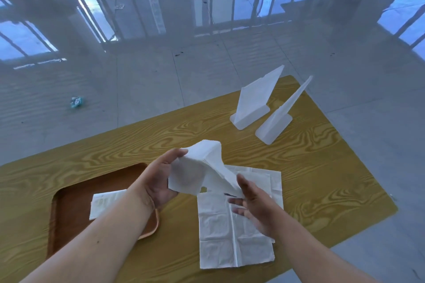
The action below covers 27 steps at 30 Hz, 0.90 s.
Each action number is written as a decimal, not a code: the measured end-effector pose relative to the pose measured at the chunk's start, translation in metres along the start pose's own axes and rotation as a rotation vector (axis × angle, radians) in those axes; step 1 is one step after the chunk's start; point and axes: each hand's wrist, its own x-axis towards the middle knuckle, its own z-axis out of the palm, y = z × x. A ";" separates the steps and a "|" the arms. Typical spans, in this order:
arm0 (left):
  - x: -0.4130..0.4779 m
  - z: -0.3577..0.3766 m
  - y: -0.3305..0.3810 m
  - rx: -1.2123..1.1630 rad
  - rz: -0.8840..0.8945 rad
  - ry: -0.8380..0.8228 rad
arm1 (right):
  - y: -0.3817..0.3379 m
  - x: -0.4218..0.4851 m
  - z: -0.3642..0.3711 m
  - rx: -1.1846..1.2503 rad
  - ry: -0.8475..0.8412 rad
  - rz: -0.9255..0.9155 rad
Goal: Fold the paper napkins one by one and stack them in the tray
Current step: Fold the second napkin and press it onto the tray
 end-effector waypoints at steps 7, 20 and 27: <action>-0.034 -0.053 0.021 -0.071 0.120 0.034 | -0.043 0.007 0.066 0.095 -0.126 -0.010; -0.090 -0.120 0.034 0.107 0.376 0.260 | -0.091 0.018 0.135 0.076 -0.164 -0.207; -0.093 -0.141 0.032 0.290 0.453 0.319 | -0.098 0.025 0.150 -0.211 -0.022 -0.299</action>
